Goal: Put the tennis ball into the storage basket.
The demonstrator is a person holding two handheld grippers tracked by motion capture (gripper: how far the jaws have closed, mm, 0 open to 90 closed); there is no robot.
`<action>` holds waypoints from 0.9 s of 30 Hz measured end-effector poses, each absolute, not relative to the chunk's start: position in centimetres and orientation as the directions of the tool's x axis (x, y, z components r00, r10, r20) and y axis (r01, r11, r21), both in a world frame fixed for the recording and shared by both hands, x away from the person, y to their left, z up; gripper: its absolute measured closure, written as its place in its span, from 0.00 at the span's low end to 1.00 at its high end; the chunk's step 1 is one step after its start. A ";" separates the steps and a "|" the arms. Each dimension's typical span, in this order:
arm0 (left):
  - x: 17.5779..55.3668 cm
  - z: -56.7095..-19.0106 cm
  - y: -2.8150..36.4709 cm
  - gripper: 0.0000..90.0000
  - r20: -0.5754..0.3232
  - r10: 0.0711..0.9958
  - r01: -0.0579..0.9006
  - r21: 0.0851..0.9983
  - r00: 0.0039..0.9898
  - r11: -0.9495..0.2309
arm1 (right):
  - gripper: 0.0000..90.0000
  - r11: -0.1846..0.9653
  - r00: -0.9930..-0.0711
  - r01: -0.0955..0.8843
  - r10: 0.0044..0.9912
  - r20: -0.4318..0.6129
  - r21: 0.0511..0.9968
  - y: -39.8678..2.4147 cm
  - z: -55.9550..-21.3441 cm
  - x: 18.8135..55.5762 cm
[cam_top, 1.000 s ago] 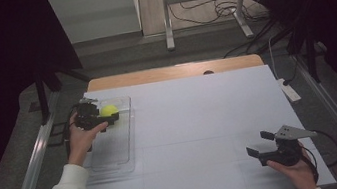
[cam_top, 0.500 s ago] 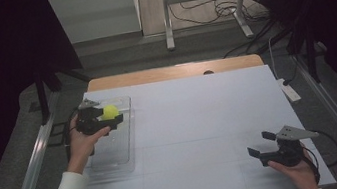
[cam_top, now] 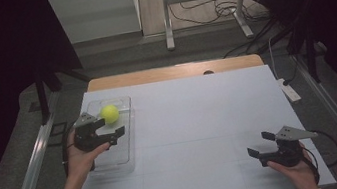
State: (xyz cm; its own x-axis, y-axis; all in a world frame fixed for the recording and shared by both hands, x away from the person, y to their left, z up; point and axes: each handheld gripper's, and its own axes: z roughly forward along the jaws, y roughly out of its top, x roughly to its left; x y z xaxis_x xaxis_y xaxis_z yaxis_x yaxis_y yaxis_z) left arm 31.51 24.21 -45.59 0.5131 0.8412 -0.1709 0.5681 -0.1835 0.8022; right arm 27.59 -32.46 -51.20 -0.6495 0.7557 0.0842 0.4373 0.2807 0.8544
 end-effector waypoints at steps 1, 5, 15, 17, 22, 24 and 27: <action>31.3 -45.7 24.2 0.14 -0.168 0.838 0.565 0.803 0.520 -0.190 | 0.15 0.281 -0.649 0.438 0.756 0.084 0.854 -32.5 -51.2 27.6; 30.3 -46.2 24.0 0.14 -0.177 0.830 0.563 0.805 0.528 -0.186 | 0.15 0.282 -0.649 0.437 0.756 0.082 0.854 -32.5 -51.2 27.5; 28.1 -47.3 23.9 0.14 -0.185 0.819 0.559 0.808 0.543 -0.188 | 0.15 0.284 -0.650 0.434 0.756 0.079 0.855 -32.5 -51.1 27.5; 27.8 -47.4 23.7 0.14 -0.182 0.815 0.554 0.810 0.551 -0.193 | 0.15 0.280 -0.649 0.434 0.756 0.081 0.856 -32.6 -51.1 27.5; 26.8 -47.8 23.2 0.14 -0.169 0.809 0.542 0.814 0.563 -0.207 | 0.15 0.281 -0.650 0.431 0.756 0.079 0.857 -32.5 -51.0 27.4; 26.7 -47.9 23.2 0.14 -0.170 0.808 0.541 0.815 0.564 -0.206 | 0.15 0.282 -0.651 0.430 0.755 0.078 0.858 -32.6 -51.0 27.4; 26.1 -48.1 22.9 0.14 -0.165 0.806 0.534 0.819 0.568 -0.209 | 0.15 0.279 -0.650 0.428 0.756 0.079 0.859 -32.6 -51.0 27.4</action>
